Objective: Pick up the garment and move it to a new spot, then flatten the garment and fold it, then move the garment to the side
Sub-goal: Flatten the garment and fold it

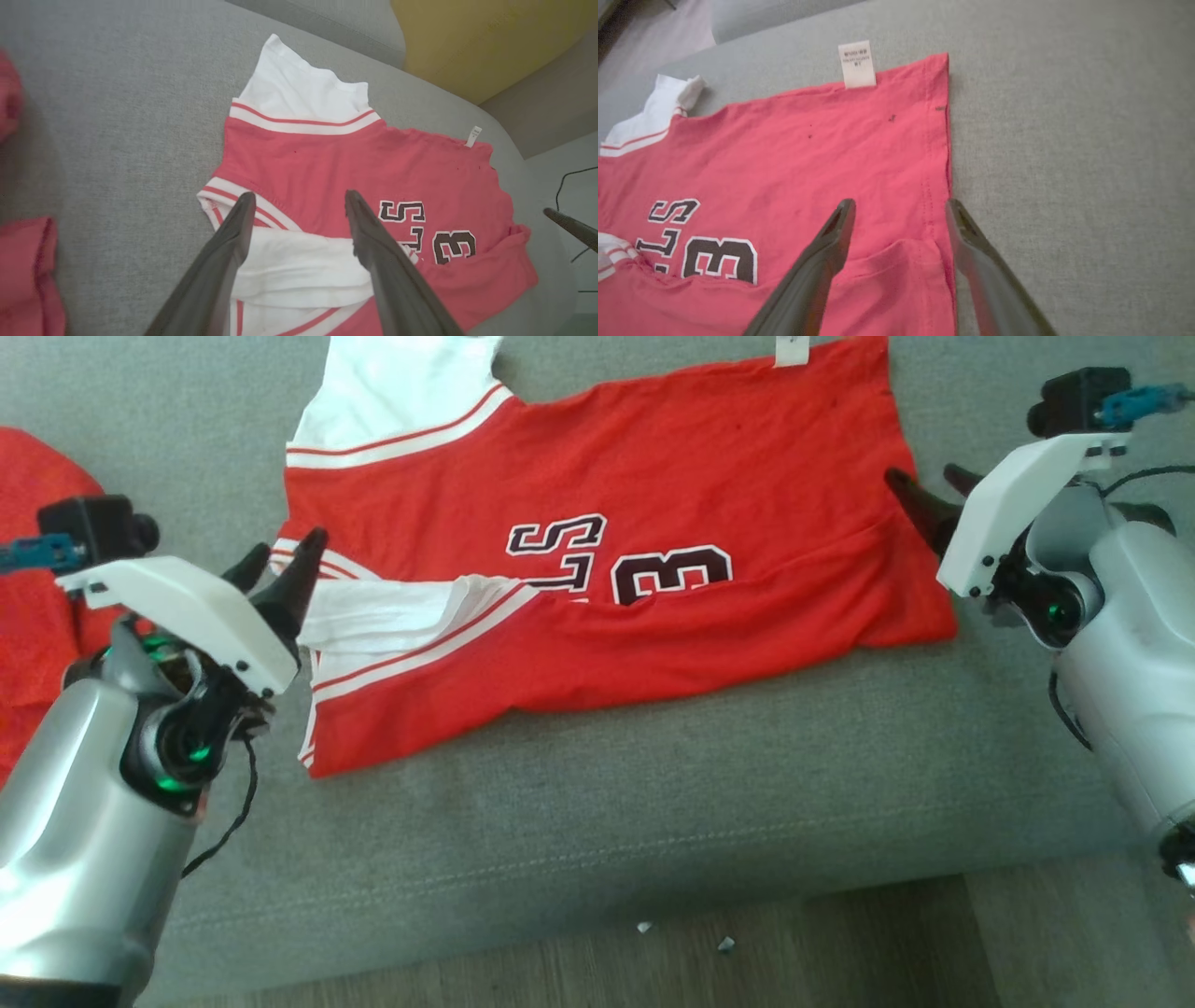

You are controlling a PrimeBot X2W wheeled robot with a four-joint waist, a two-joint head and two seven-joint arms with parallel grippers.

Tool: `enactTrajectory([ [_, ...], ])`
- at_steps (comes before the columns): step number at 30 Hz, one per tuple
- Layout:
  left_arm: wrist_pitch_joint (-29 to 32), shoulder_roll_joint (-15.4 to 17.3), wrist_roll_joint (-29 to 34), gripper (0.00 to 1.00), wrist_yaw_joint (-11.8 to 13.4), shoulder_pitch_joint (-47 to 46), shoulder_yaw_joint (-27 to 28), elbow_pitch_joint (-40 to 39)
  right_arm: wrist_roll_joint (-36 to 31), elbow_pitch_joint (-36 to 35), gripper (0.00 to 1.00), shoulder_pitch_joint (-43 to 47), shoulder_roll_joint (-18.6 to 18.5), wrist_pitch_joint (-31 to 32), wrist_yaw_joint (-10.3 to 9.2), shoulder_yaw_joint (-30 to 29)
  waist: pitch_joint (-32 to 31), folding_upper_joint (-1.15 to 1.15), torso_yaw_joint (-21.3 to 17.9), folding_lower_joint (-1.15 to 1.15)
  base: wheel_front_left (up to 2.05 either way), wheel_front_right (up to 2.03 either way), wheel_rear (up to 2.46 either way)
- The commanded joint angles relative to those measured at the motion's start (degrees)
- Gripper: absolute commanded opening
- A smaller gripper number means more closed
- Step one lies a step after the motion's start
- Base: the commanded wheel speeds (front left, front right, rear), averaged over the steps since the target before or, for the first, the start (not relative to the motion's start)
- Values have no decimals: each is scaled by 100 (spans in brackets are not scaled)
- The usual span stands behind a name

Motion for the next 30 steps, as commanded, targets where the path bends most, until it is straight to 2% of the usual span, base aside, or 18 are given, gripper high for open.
enactTrajectory([
  [1, -116, 198, 70, 100, 37, -244, 247, -132, 72, -141, 100, 45, 11, -135, 36, 8, -39, 0, -6, 0, 0, 0, 0],
  [7, -1195, 68, 423, 100, 221, -120, 449, -134, 121, -318, 100, 129, 6, -1226, 36, -137, -265, 0, 0, 0, 0, 0, 0],
  [15, -2860, -363, 831, 100, 418, 752, 666, -489, -196, -727, 100, 759, 12, -3116, 36, -353, -675, 0, 74, 0, 0, 0, 0],
  [18, -3033, -588, 980, 100, 362, 1188, 747, -608, -395, -924, 100, 1157, 155, -3349, 36, -604, -771, 0, 71, 0, 0, 0, 0],
  [21, -3069, -832, 1342, 100, 340, 1584, 1079, -741, -952, -1132, 100, 1539, 304, -3403, 36, -869, -801, 0, 12, 0, 0, 0, 0],
  [26, -3073, -1466, 2323, 100, 98, 2245, 1735, -1040, -2077, -1819, 100, 2274, 703, -3410, 36, -1777, -861, 0, -80, 0, 0, 0, 0],
  [30, -3073, -1841, 3106, 100, -172, 2576, 2162, -1222, -3072, -2764, 100, 2979, 1079, -3411, 36, -2621, -883, 0, -123, 0, 0, 0, 0],
])
